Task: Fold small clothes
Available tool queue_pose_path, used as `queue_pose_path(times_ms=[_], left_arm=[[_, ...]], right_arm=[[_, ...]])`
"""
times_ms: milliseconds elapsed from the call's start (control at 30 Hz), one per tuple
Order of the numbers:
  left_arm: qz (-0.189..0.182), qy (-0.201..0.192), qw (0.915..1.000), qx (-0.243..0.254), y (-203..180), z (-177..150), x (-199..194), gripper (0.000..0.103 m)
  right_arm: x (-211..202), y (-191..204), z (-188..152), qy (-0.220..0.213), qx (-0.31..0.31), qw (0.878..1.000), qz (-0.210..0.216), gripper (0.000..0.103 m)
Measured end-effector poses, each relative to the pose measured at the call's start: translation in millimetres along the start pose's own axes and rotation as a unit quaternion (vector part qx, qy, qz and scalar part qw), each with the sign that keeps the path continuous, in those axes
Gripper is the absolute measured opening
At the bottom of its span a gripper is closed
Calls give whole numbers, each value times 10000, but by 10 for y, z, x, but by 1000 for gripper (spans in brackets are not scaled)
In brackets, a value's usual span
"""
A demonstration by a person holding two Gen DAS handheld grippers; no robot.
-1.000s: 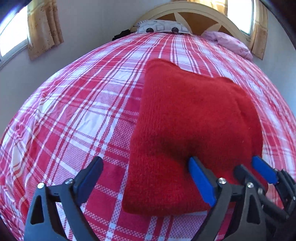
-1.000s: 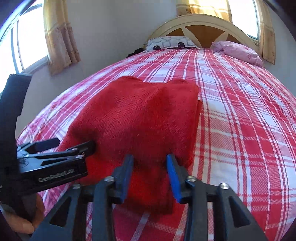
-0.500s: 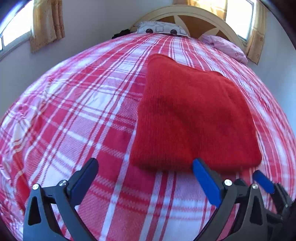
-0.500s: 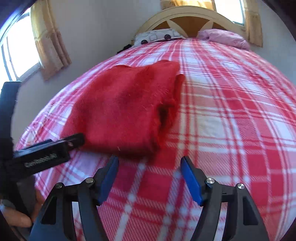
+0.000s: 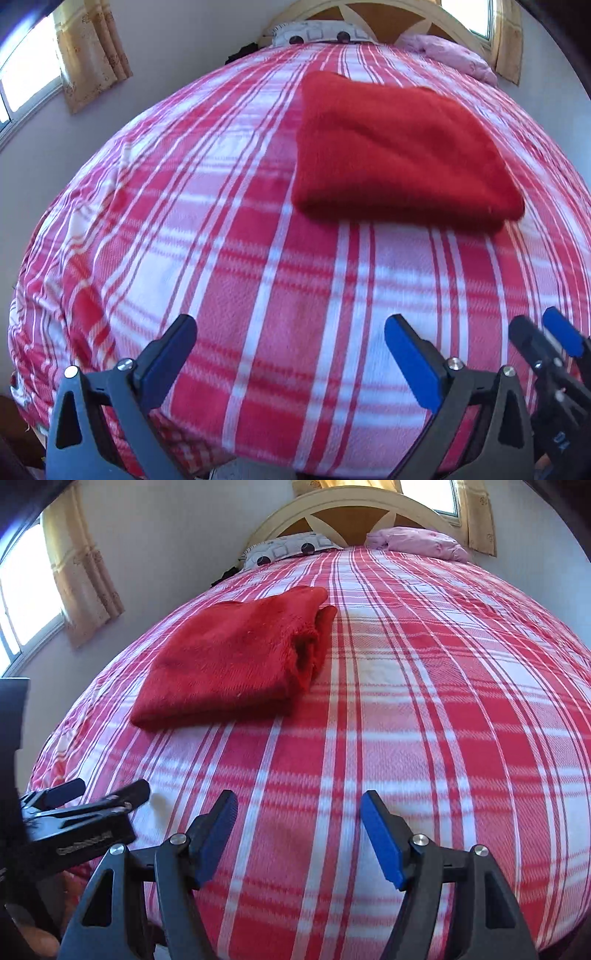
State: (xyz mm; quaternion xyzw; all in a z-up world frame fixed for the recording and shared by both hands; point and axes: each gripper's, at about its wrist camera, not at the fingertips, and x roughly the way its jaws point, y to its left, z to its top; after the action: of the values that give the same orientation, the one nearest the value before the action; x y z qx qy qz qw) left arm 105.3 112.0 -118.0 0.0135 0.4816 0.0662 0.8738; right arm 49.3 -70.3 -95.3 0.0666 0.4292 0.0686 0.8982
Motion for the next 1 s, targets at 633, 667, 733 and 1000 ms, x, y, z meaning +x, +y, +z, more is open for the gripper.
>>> queue_pose_path(times_ms=[633,667,733,1000], left_arm=[[-370,-1410,9893,13,175,-57,-1496,103],[-405,-1472,9883,-8,204,-42,-1644,103],[-492,-1639,9852,-39,251,-30,-1861,103],[-435,-2083,9770,132,196,-124,-2279,103]], right_arm=[[-1783,480,47,-2818,-819,9533,-711,70],[-1854,507,71,-2887,-830,9513,-692,72],[-2027,500,112,-2979,-715,9502,-570,75],[-2251,371,161,-2900,-99,9562,-380,81]])
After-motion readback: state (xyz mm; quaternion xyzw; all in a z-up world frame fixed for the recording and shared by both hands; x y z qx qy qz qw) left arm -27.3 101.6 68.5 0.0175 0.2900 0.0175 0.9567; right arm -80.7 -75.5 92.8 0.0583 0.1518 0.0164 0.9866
